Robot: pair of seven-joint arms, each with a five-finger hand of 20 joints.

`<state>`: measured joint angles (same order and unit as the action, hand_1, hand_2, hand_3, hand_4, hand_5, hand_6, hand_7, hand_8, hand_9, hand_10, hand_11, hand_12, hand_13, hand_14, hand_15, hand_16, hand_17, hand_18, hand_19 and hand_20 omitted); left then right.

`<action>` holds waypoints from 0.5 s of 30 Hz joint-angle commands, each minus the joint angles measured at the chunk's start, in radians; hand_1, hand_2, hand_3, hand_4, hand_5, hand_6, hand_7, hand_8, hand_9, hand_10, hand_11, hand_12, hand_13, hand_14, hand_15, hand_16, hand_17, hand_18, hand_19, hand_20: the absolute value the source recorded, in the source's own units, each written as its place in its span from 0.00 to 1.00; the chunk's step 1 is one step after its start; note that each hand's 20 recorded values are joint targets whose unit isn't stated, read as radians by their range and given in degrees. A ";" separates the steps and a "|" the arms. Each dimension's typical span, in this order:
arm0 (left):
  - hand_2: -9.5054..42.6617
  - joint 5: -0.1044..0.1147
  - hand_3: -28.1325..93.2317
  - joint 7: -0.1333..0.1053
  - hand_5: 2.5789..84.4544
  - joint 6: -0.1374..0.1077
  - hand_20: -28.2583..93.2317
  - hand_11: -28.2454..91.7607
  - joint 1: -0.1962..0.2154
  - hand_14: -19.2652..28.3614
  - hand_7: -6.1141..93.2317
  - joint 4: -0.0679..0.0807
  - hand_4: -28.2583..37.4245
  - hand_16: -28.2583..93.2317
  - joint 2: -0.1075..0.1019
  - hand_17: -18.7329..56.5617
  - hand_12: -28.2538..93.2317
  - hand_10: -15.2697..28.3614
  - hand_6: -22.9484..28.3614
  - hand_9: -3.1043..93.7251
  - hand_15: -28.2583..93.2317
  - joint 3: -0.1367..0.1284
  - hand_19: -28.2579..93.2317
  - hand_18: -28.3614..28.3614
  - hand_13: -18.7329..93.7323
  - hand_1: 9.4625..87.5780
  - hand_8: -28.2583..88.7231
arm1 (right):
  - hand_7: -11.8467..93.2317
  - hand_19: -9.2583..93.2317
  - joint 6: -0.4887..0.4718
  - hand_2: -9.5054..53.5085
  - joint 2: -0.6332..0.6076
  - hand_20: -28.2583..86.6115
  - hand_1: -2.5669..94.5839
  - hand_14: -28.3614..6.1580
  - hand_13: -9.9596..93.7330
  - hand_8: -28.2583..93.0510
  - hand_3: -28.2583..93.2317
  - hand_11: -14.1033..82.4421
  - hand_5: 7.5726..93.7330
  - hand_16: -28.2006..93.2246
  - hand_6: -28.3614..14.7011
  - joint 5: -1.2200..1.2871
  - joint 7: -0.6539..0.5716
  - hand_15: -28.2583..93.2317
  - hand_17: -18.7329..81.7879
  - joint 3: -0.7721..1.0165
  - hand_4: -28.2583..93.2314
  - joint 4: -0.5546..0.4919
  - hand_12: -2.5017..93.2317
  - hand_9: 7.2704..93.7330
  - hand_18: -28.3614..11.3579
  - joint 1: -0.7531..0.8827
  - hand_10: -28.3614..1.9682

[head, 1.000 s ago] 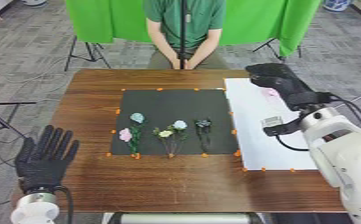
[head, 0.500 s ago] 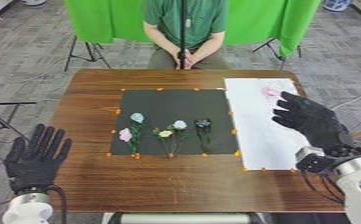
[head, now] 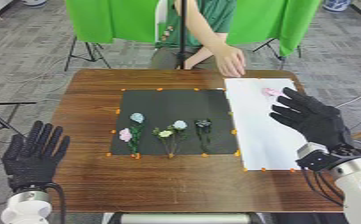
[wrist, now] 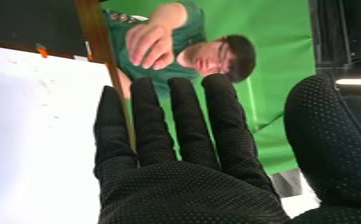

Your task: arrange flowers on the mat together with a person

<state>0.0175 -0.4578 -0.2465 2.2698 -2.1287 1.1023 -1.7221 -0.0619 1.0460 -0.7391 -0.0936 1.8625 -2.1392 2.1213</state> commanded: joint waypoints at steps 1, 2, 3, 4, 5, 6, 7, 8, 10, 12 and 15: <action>0.49 -0.002 0.85 0.010 0.50 0.011 0.32 0.40 0.012 0.71 0.24 0.000 0.00 0.17 0.007 0.15 0.28 0.63 0.60 0.44 0.46 0.005 0.56 0.78 0.43 0.20 0.13 | 0.25 0.39 0.021 0.29 0.007 0.37 0.25 0.37 0.42 0.14 0.89 0.19 0.39 0.41 0.59 0.003 0.003 0.31 0.28 0.004 0.01 -0.020 0.17 0.39 0.24 0.014 0.50; 0.49 -0.003 0.85 0.009 0.50 0.010 0.32 0.40 0.018 0.71 0.24 -0.001 0.00 0.17 0.009 0.15 0.28 0.63 0.60 0.44 0.47 0.004 0.56 0.78 0.43 0.20 0.13 | 0.25 0.39 0.019 0.29 0.004 0.37 0.25 0.37 0.42 0.14 0.89 0.19 0.39 0.41 0.59 0.004 0.001 0.31 0.28 0.004 0.01 -0.020 0.17 0.39 0.24 0.016 0.50; 0.49 -0.005 0.85 0.015 0.50 0.003 0.32 0.40 0.018 0.71 0.24 0.000 0.00 0.17 0.012 0.15 0.28 0.63 0.60 0.44 0.47 0.003 0.56 0.78 0.43 0.20 0.13 | 0.25 0.39 0.024 0.29 0.006 0.37 0.25 0.37 0.43 0.14 0.89 0.19 0.39 0.41 0.59 0.001 -0.003 0.31 0.28 0.004 0.01 -0.022 0.17 0.39 0.24 0.021 0.50; 0.49 -0.003 0.85 0.018 0.50 -0.001 0.32 0.40 0.009 0.71 0.24 0.002 0.00 0.17 0.015 0.15 0.28 0.63 0.60 0.44 0.47 0.004 0.56 0.78 0.43 0.20 0.13 | 0.25 0.39 0.034 0.29 0.008 0.37 0.25 0.37 0.43 0.14 0.89 0.19 0.39 0.41 0.59 0.001 0.001 0.31 0.28 -0.002 0.01 -0.023 0.17 0.39 0.24 0.016 0.50; 0.49 -0.004 0.85 0.016 0.50 0.015 0.32 0.40 0.009 0.71 0.24 0.004 0.00 0.17 0.013 0.15 0.28 0.63 0.60 0.44 0.46 0.002 0.56 0.78 0.43 0.21 0.13 | 0.25 0.39 0.035 0.29 0.007 0.37 0.26 0.37 0.43 0.14 0.88 0.19 0.39 0.41 0.59 0.002 0.009 0.31 0.28 -0.010 0.01 -0.020 0.17 0.39 0.24 0.004 0.50; 0.49 -0.008 0.85 0.013 0.50 0.010 0.32 0.40 0.020 0.71 0.24 -0.002 0.00 0.17 0.012 0.15 0.28 0.63 0.60 0.44 0.46 0.000 0.56 0.78 0.43 0.21 0.13 | 0.25 0.39 0.017 0.29 0.006 0.37 0.26 0.37 0.43 0.14 0.88 0.19 0.39 0.41 0.59 0.001 0.002 0.31 0.28 -0.009 0.01 -0.017 0.17 0.39 0.24 -0.001 0.50; 0.49 -0.010 0.85 0.015 0.50 -0.001 0.32 0.40 0.020 0.71 0.24 -0.003 0.00 0.17 0.014 0.15 0.28 0.63 0.60 0.44 0.47 0.001 0.56 0.78 0.43 0.21 0.13 | 0.25 0.40 0.010 0.29 0.004 0.37 0.26 0.37 0.43 0.14 0.88 0.20 0.39 0.41 0.59 -0.004 -0.004 0.31 0.28 -0.004 0.01 -0.019 0.17 0.39 0.24 0.004 0.50; 0.49 -0.005 0.85 0.018 0.50 0.004 0.32 0.40 0.016 0.71 0.24 -0.001 0.00 0.17 0.015 0.15 0.28 0.63 0.60 0.44 0.47 0.003 0.56 0.78 0.43 0.21 0.13 | 0.25 0.39 0.013 0.30 0.007 0.37 0.26 0.37 0.43 0.14 0.88 0.20 0.39 0.41 0.59 -0.013 -0.004 0.31 0.28 0.000 0.01 -0.024 0.17 0.39 0.24 0.015 0.50; 0.49 0.001 0.85 0.017 0.50 0.004 0.32 0.40 0.021 0.71 0.24 -0.004 0.00 0.17 0.019 0.15 0.28 0.63 0.60 0.44 0.47 0.002 0.56 0.78 0.43 0.21 0.14 | 0.25 0.40 0.019 0.30 0.012 0.37 0.26 0.37 0.43 0.14 0.89 0.20 0.40 0.41 0.59 -0.007 -0.016 0.31 0.28 0.004 0.01 -0.028 0.17 0.39 0.24 0.020 0.50; 0.49 -0.004 0.85 0.012 0.50 0.005 0.32 0.40 0.028 0.71 0.24 -0.006 0.00 0.17 0.015 0.15 0.28 0.63 0.60 0.44 0.47 0.000 0.56 0.78 0.43 0.21 0.13 | 0.25 0.40 0.011 0.30 0.012 0.37 0.26 0.37 0.43 0.14 0.88 0.20 0.40 0.40 0.59 0.003 -0.014 0.31 0.28 0.011 0.01 -0.029 0.17 0.39 0.24 0.022 0.50; 0.49 0.004 0.85 0.023 0.50 -0.004 0.32 0.40 0.027 0.71 0.24 -0.002 0.00 0.17 0.024 0.15 0.28 0.63 0.60 0.44 0.47 -0.007 0.56 0.78 0.43 0.21 0.14 | 0.25 0.40 0.015 0.30 0.015 0.37 0.26 0.37 0.43 0.14 0.88 0.20 0.40 0.40 0.59 -0.015 -0.024 0.31 0.28 0.012 0.01 -0.029 0.17 0.39 0.24 0.022 0.50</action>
<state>0.0160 -0.4510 -0.2463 2.2729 -2.1300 1.1098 -1.7219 -0.0463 1.0488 -0.7394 -0.1040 1.8634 -2.1569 2.1253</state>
